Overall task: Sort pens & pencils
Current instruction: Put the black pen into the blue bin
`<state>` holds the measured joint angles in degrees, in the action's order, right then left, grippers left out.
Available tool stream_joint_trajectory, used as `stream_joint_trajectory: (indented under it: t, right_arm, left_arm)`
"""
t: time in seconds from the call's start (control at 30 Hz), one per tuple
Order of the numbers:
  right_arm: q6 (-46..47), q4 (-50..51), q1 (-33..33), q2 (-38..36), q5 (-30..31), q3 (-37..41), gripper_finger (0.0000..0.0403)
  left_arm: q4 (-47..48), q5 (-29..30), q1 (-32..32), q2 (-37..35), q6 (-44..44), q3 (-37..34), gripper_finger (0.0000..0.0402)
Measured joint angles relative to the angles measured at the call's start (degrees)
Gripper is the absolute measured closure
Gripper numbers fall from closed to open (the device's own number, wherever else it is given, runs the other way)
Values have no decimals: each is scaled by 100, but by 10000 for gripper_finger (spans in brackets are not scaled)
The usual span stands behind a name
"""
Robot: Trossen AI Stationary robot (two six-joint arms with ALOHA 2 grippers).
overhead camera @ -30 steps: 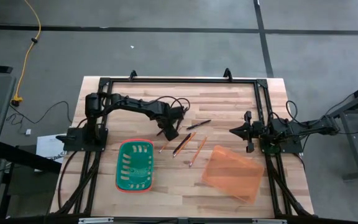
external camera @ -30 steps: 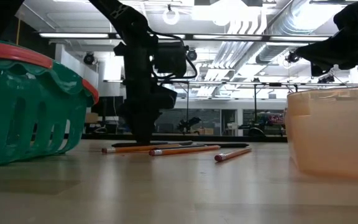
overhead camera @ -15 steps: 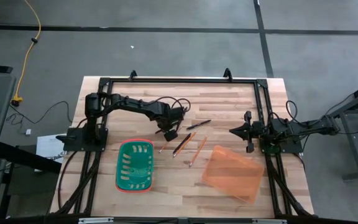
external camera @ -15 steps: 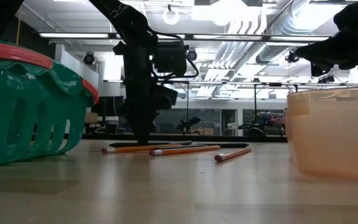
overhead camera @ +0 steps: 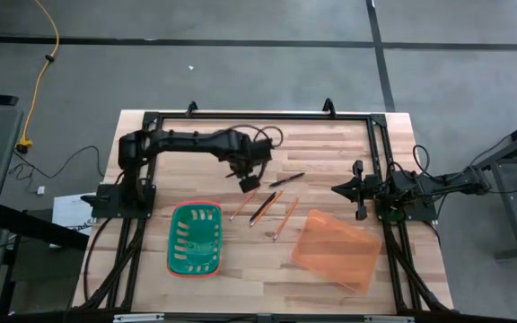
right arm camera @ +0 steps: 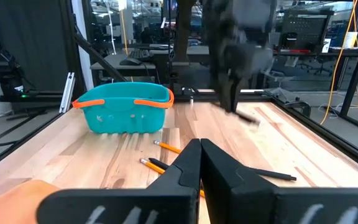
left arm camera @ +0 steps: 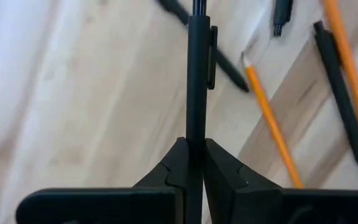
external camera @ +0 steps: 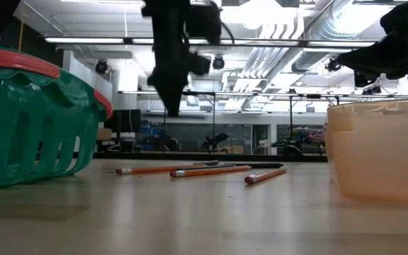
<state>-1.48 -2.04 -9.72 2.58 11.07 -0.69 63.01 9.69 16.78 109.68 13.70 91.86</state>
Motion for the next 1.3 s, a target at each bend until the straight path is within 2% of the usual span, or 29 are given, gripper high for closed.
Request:
stream_joint_trajectory:
  t: [0.17, 0.37, 0.53, 0.8, 0.93, 1.1, 1.2, 1.3]
  right_arm:
    - [0, 0, -1, 17, 5, 0, 403]
    - [0, 0, 0, 38, 24, 0, 403]
    - [0, 0, -2, 61, 20, 0, 403]
    - [0, 0, -1, 82, 19, 0, 403]
    - [0, 0, 0, 82, 17, 0, 403]
    - [0, 0, 0, 82, 15, 0, 403]
    - [0, 0, -2, 82, 13, 0, 403]
    - [0, 0, 0, 82, -6, 0, 403]
  left_arm:
    - [136, -2, -281, -610, 172, 121, 385]
    - [206, -12, -869, -1629, 1011, -529, 387]
    - [87, 11, -1660, -2574, 2269, -1443, 384]
    - [-729, 415, -3022, -3869, 4673, -2971, 382]
    - [-968, 358, -3661, -4019, 5721, -3356, 381]
    - [-1066, 517, -4245, -3913, 6539, -3469, 381]
    - [-1061, 675, -4419, -3865, 6613, -3470, 381]
    - [-951, 618, -4433, -3855, 6010, -3470, 381]
